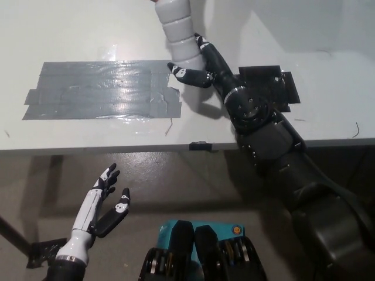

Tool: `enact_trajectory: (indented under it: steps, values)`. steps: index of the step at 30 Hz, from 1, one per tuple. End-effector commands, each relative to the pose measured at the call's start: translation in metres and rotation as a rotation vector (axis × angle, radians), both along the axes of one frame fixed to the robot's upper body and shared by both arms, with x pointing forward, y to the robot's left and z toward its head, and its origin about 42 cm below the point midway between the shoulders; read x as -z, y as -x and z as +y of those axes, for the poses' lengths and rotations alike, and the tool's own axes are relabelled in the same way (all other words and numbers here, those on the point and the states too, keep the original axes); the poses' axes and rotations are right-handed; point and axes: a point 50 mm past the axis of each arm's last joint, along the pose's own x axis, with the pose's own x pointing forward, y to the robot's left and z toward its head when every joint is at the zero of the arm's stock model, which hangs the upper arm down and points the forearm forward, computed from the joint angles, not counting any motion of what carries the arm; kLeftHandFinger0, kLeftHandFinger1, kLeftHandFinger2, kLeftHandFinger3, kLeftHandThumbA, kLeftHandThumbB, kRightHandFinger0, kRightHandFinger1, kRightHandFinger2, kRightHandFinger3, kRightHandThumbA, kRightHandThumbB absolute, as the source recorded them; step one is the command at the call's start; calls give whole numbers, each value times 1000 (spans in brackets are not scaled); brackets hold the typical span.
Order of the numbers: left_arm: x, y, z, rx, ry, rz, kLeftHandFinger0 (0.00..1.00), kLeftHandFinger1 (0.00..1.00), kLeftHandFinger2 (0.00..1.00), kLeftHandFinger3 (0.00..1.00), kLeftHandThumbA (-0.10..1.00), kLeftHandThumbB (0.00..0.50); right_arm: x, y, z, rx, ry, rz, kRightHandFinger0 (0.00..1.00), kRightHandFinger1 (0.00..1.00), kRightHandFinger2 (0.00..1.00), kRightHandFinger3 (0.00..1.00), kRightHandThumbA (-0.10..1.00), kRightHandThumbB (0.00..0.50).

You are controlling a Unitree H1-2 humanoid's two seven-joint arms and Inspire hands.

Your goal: A white bottle is kept in the middle of the desk infront of the robot and the robot picks it up with its right hand and passes it to a person

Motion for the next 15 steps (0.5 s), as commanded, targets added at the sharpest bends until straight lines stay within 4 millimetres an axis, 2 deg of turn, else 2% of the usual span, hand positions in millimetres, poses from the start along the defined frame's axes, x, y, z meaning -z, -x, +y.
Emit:
enact_trajectory:
  steps: [1,3,7,9,13,15]
  values:
    - [-11,1,3,0,-11,-29,1000,1000,1000,1000,429,86,-31,-1,1,-76,-5,-141,1000,1000,1000,1000,769,500]
    - [-10,2,3,-1,-8,-23,1000,1000,1000,1000,438,91,-31,1,-3,-72,-25,-149,1000,1000,1000,1000,752,500]
    - [-15,-5,5,-2,-34,-49,1000,1000,1000,1000,484,88,-54,4,-20,-78,-46,-225,1000,1000,1000,1000,772,500]
    - [-10,3,4,2,-29,-42,1000,1000,1000,1000,482,71,-55,13,-30,-82,-57,-248,1000,1000,1000,1000,799,500]
    - [-9,2,2,8,-14,-42,1000,1000,1000,1000,423,52,-64,26,-51,-87,-115,-290,1000,1000,1000,1000,772,498]
    - [-11,1,2,-6,-21,-42,1000,1000,1000,1000,454,78,-74,38,-65,-78,-127,-333,1000,1000,1000,1000,808,500]
